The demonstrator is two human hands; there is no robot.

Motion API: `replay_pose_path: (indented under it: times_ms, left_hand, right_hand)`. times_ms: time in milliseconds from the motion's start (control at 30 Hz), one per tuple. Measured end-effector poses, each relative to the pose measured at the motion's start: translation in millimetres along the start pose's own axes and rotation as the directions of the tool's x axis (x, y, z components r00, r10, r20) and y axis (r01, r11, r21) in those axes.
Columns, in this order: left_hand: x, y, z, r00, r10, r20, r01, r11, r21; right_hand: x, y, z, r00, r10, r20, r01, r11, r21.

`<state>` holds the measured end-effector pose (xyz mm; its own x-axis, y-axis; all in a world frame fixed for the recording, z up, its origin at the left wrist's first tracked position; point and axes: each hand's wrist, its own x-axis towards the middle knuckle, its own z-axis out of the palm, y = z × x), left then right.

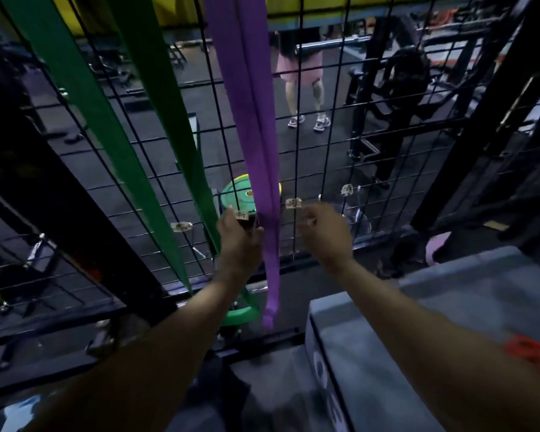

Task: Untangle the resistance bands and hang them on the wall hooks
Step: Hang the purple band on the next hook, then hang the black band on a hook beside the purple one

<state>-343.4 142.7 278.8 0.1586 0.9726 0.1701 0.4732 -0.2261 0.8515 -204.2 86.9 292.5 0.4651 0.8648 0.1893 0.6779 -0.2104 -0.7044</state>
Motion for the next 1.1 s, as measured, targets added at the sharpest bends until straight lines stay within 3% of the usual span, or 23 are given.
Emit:
replay_pose_path:
  times_ms: [67,100,267,467,600,800,1100]
  left_hand:
    - [-27.0,2.7,3.7,0.993,0.065,-0.101,-0.061,0.997,0.042]
    - [-37.6,0.9,8.1,0.989,0.121,-0.087,-0.115,0.991,0.074]
    - [-69.3,-5.6,55.0,0.939,0.197,0.281,-0.237,0.965,0.115]
    - [-116.2,-0.7,147.7,0.841,0.197,0.504,-0.269,0.960,0.073]
    - [-160.5,4.6,209.0,0.725,0.156,0.671,-0.279,0.957,0.078]
    - [-249.3,-5.1,276.7,0.570,0.140,0.809,-0.248,0.969,0.008]
    - [-343.2,-68.5,369.0,0.274,-0.026,0.962,-0.295,0.949,0.110]
  right_hand:
    - [-13.4,12.5,-3.4,0.999,0.048,0.026,-0.048,0.999,-0.015]
    - [-19.7,21.2,-5.1,0.996,0.079,0.031,-0.078,0.997,-0.025]
    - [-63.1,77.8,-18.6,0.970,0.243,-0.001,-0.243,0.969,-0.053]
    - [-111.5,157.5,-53.3,0.891,0.453,-0.019,-0.453,0.891,-0.011]
    - [-150.6,215.3,-80.4,0.843,0.536,-0.049,-0.538,0.843,-0.015]
    - [-234.3,299.5,-98.4,0.711,0.699,-0.071,-0.702,0.711,-0.031]
    - [-363.6,409.4,-87.5,0.358,0.918,-0.169,-0.928,0.370,0.044]
